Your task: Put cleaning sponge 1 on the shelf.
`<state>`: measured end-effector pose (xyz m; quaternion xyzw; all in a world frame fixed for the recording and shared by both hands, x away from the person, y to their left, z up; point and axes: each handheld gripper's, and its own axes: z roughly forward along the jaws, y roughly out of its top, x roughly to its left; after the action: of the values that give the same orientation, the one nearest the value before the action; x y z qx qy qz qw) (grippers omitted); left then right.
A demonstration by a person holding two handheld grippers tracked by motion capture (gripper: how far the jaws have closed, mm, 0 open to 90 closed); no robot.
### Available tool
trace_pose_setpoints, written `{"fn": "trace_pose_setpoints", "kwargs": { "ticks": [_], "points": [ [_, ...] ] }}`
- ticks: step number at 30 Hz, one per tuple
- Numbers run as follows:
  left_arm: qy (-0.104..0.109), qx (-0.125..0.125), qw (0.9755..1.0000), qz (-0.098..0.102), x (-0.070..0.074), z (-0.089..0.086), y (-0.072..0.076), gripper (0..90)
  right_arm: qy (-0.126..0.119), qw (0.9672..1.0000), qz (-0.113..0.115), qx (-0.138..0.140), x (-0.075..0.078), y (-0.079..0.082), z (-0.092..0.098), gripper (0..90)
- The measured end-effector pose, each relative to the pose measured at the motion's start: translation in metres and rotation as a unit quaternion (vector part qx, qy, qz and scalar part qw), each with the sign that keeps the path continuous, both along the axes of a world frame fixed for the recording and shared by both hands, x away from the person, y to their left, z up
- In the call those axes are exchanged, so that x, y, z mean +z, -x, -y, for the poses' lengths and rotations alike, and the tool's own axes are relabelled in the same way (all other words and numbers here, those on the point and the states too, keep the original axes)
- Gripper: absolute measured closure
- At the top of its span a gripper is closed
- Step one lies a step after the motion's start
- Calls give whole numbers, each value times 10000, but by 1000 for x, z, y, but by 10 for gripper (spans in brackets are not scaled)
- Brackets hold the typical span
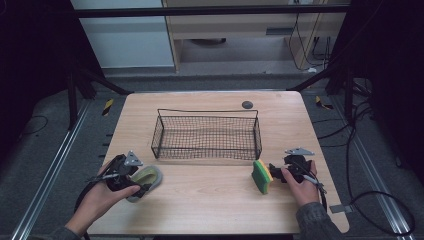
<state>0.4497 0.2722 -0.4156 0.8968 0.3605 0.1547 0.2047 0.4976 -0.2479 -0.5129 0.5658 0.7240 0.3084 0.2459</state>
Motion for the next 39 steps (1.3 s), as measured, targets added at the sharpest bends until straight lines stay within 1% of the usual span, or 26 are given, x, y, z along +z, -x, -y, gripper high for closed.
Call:
{"fn": "trace_pose_setpoints", "kwargs": {
  "ticks": [1,2,3,4,6,7,9,11,14,15,17,18,20,21,22,23,24,25,27,31,33,37,39],
  "points": [
    [0,0,10000,0,0,0,0,138,0,10000,0,0,0,0,0,8],
    [-66,-20,9999,-75,-1,-1,-1,159,1,10000,1,1,0,0,0,8],
    [-66,-20,9999,-75,-1,-1,-1,177,1,10000,1,1,0,0,0,8],
    [-89,-25,9999,-119,-2,-2,-2,205,-1,10000,2,3,0,0,0,8],
    [-127,-58,9998,-170,-2,-2,-2,221,0,10000,3,4,0,0,0,8],
    [-153,-91,9996,-202,-3,-2,-3,258,0,10000,3,3,0,0,0,8],
    [-198,-130,9993,-282,-4,-2,-4,274,-1,10000,-1,0,0,0,0,8],
    [-263,-91,9991,-331,-6,-2,-6,307,0,10000,3,4,0,0,0,8],
    [-342,-50,9983,-468,-11,-6,-14,357,0,10000,0,0,0,0,0,8],
    [-342,-50,9983,-468,-11,-6,-14,373,0,10000,0,0,0,0,0,8],
    [-340,-38,9979,-544,-14,-8,-19,390,1,10000,0,0,0,0,0,8],
    [-349,-65,9974,-625,-16,-9,-23,420,0,10000,0,0,0,0,0,8],
    [-380,-64,9973,-630,-17,-10,-25,437,1,10000,0,1,0,0,0,8],
    [-411,-76,9970,-653,-18,-10,-27,473,0,10000,0,1,0,0,0,8],
    [-418,-87,9968,-672,-18,-11,-29,473,0,10000,0,1,0,0,0,8],
    [-401,-110,9965,-719,-18,-11,-30,486,0,10000,0,1,0,0,0,8],
    [-399,-170,9960,-784,-19,-11,-32,517,0,10000,-1,2,0,0,0,8],
    [-399,-170,9960,-784,-19,-11,-32,523,0,10000,-1,2,0,0,0,8],
    [-466,-226,9952,-828,-21,-10,-33,534,1,10000,0,3,0,0,0,8],
    [-456,-247,9947,-884,-23,-9,-36,543,1,10000,-1,3,0,0,0,8],
    [-493,-276,9943,-905,-23,-6,-37,553,0,10000,-1,2,0,0,0,8],
    [-497,-278,9944,-894,-22,-6,-39,589,2,10000,1,4,0,0,0,7],
    [-444,-291,9940,-958,-22,-6,-41,630,2,10000,0,4,0,0,0,7]
  ]
}}
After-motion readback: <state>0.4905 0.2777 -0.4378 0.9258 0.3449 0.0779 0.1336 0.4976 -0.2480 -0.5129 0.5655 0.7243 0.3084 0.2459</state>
